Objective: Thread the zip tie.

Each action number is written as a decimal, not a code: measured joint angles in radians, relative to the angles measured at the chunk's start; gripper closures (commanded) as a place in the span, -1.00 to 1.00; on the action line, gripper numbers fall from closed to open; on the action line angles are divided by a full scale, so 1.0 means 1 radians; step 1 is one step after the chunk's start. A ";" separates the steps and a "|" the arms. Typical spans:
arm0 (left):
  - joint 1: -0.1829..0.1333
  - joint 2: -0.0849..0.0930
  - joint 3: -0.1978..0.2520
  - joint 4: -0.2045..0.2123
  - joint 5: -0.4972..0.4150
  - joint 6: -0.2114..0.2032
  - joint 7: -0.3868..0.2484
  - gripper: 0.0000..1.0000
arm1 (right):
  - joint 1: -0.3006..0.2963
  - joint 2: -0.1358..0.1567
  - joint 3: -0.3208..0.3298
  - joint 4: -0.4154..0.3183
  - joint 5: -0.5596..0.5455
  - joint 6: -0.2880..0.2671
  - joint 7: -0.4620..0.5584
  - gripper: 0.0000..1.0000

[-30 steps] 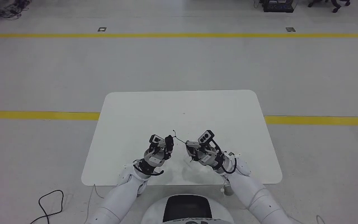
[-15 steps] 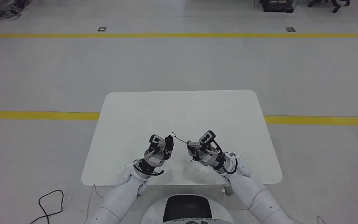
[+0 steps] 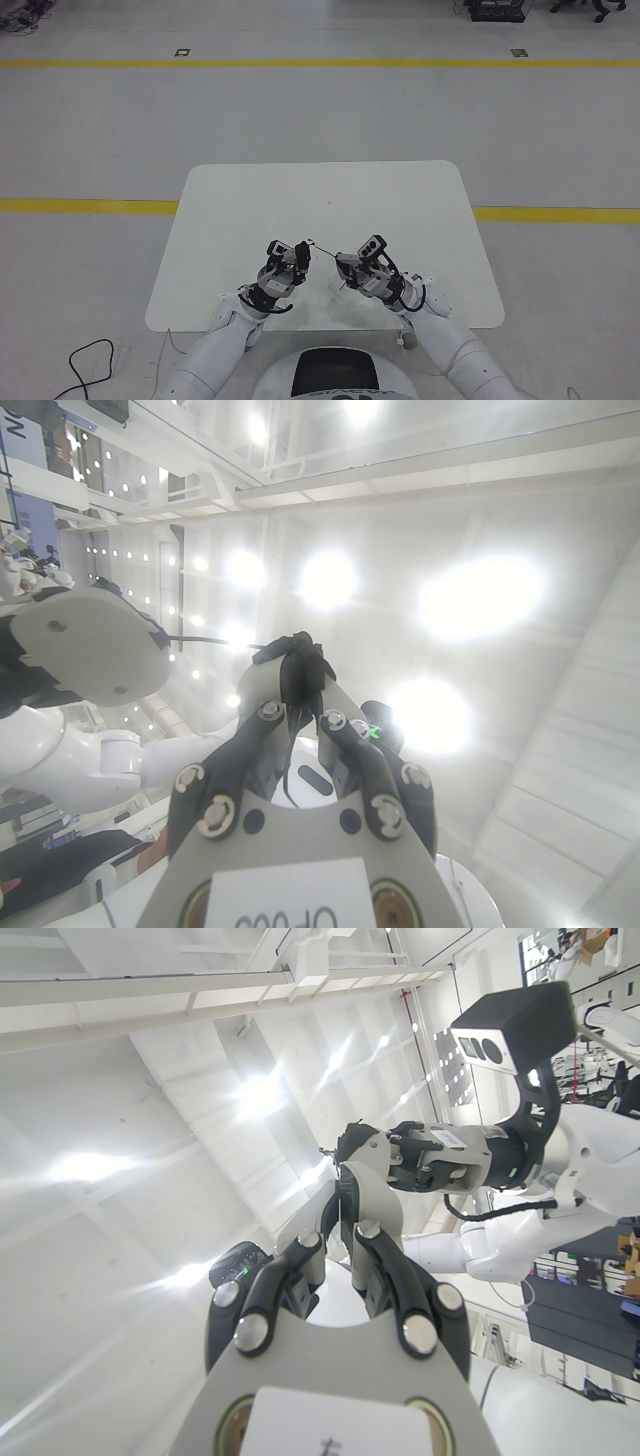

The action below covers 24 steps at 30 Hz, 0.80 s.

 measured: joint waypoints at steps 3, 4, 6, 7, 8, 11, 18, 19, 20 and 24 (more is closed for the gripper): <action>0.000 0.000 0.000 0.000 0.000 0.000 0.000 1.00 | -0.001 0.000 0.001 0.005 -0.001 0.001 0.000 1.00; 0.000 0.000 0.000 0.000 0.000 0.000 0.000 1.00 | -0.001 0.000 0.001 0.006 -0.001 0.001 0.001 1.00; 0.000 0.000 0.000 0.000 0.000 0.000 0.000 1.00 | 0.000 0.000 0.002 0.009 -0.002 0.001 0.001 1.00; 0.000 0.000 0.000 0.000 0.000 0.000 0.000 1.00 | 0.000 0.000 0.002 0.010 -0.002 0.001 0.001 1.00; 0.000 0.000 0.000 0.000 0.000 0.000 0.000 1.00 | 0.000 0.000 0.002 0.010 -0.002 0.001 0.001 1.00; 0.000 0.000 0.000 0.000 0.000 0.000 0.000 1.00 | -0.001 0.000 0.003 0.012 -0.002 0.001 0.000 1.00; 0.000 0.000 0.000 0.000 0.000 0.000 0.000 1.00 | -0.002 0.001 0.006 0.020 -0.003 -0.001 0.002 1.00; 0.000 0.000 0.000 0.000 0.000 0.000 0.000 1.00 | -0.002 0.001 0.006 0.021 -0.004 -0.001 0.002 1.00; 0.000 0.000 0.000 0.000 0.000 0.000 0.000 1.00 | -0.002 0.001 0.007 0.022 -0.004 -0.001 0.003 1.00; 0.000 0.000 0.000 0.000 0.000 0.000 0.000 1.00 | -0.001 0.001 0.008 0.024 -0.008 0.001 0.002 1.00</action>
